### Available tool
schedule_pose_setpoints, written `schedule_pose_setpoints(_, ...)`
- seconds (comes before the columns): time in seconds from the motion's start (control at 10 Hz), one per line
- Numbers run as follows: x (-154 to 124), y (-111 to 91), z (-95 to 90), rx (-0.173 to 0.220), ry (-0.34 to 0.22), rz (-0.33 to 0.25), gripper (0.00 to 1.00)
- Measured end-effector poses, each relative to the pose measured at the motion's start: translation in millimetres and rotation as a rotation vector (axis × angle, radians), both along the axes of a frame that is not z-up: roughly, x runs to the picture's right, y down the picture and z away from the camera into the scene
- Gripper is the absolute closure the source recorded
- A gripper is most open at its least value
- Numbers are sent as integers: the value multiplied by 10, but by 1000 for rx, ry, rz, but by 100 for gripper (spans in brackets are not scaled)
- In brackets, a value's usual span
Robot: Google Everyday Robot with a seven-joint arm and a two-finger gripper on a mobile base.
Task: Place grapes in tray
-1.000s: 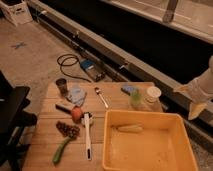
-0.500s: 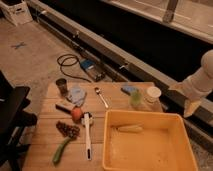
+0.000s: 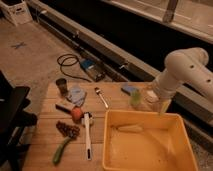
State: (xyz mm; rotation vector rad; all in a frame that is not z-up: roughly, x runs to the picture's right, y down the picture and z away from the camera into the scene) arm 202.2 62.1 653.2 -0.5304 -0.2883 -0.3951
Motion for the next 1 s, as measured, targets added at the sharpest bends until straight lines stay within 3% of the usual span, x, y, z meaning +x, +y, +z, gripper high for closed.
schedule_pose_setpoints(0.7,17,0,0,-2,5,-2,20)
schedule_pose_setpoints(1.0,-173,-119,10,32,-14,-76,20)
